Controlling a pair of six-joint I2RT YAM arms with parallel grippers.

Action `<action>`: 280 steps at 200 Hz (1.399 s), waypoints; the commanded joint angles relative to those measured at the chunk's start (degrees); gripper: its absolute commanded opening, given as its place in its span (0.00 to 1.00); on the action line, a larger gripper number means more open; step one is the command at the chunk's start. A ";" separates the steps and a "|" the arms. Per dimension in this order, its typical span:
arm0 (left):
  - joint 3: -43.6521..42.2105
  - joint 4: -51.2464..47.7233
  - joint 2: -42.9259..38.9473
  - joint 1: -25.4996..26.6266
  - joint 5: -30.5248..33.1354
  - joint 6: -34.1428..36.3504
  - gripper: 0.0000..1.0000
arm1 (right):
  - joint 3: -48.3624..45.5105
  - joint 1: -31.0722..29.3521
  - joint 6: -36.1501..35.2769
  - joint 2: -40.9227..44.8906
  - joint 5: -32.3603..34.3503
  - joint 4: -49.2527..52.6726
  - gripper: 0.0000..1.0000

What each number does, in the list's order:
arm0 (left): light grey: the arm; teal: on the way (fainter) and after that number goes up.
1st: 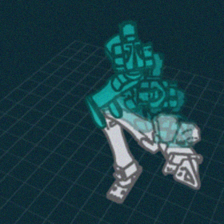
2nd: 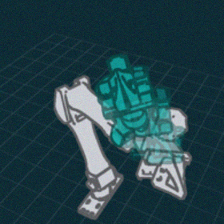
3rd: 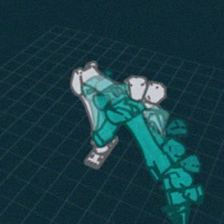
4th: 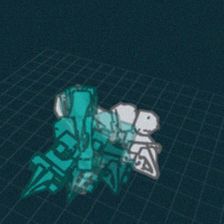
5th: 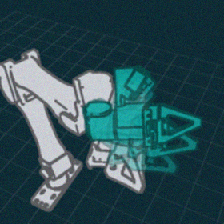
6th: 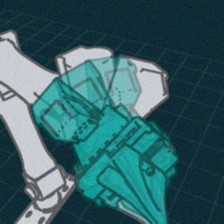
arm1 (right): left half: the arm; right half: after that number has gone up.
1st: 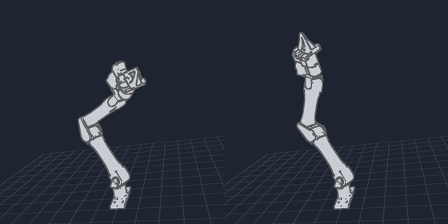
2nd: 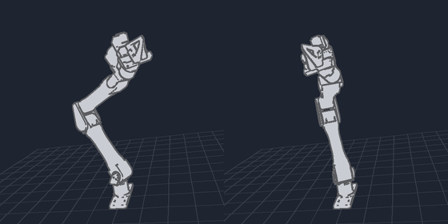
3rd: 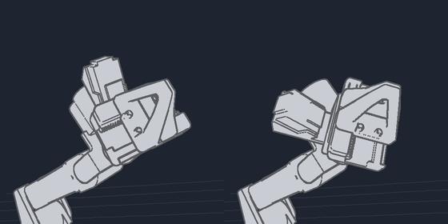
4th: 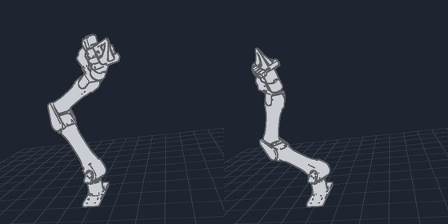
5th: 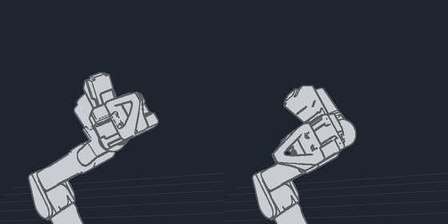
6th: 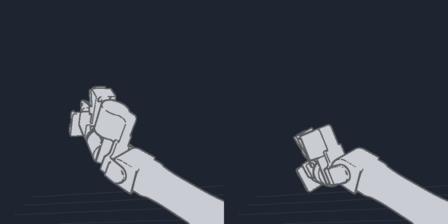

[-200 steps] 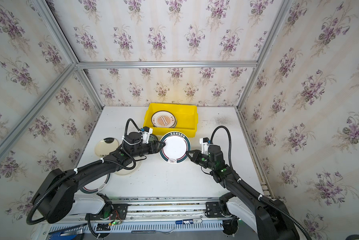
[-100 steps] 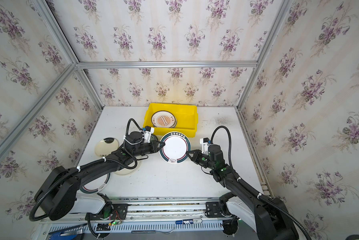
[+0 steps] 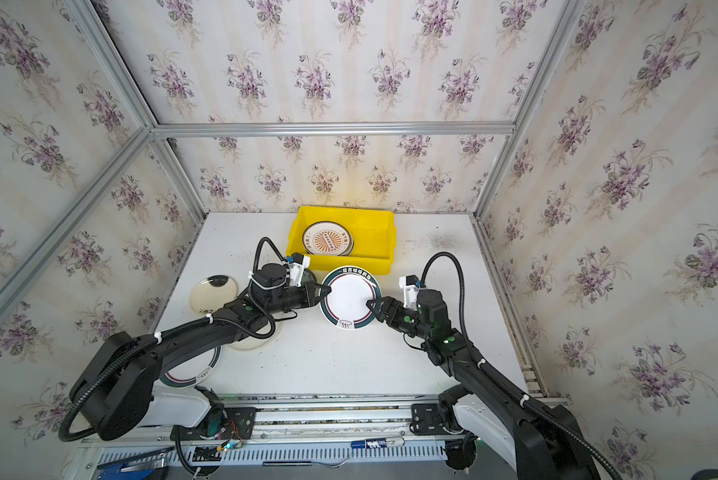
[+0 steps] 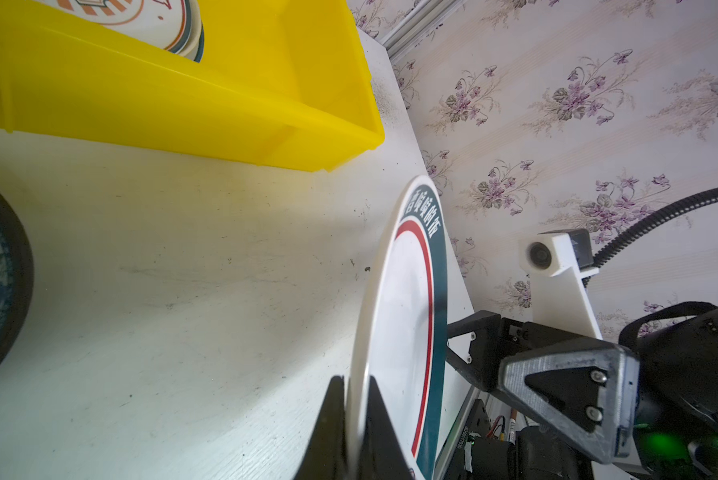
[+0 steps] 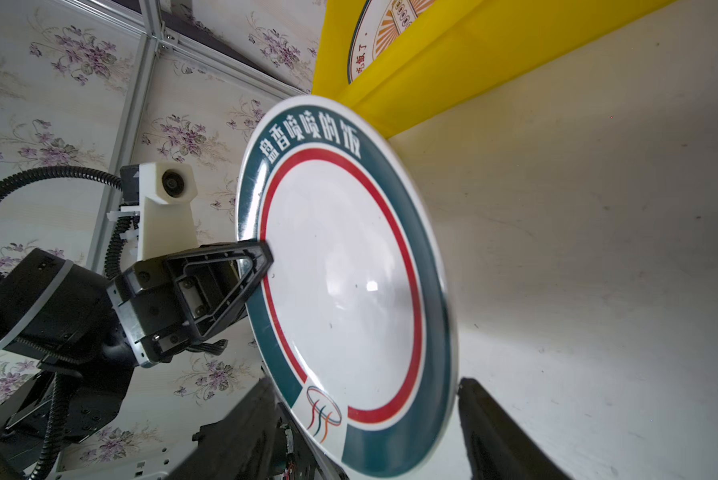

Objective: Place the plates into the plastic bin on the countertop
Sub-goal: 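Grasp the green-rimmed plate's rim with the left gripper while the right gripper holds it, then carry the green-rimmed plate with the left gripper to the bin while the right gripper withdraws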

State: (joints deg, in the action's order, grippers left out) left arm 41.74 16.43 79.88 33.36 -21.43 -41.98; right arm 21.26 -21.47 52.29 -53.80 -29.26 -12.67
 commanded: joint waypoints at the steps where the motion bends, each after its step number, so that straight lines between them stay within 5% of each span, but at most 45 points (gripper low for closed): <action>1: 1.03 0.93 0.35 -0.05 0.07 0.32 0.00 | 0.81 -0.06 -1.71 0.49 0.77 1.37 0.79; 96: 5.33 -5.47 -0.07 -0.30 5.06 2.06 0.00 | 2.08 -0.06 -8.55 6.44 5.80 11.32 0.99; 176: 8.12 -6.93 1.16 -1.17 6.21 2.41 0.00 | -1.48 -0.06 -10.10 12.03 8.29 8.27 1.00; 280: 17.26 -9.54 2.26 -10.42 10.02 5.21 0.00 | -0.48 -0.11 -12.21 11.86 3.15 8.02 1.00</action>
State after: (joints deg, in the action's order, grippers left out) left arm 56.49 5.43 81.65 24.58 -13.93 -38.35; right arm 19.77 -21.47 41.52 -41.82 -25.08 -2.92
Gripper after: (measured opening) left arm 0.093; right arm 0.995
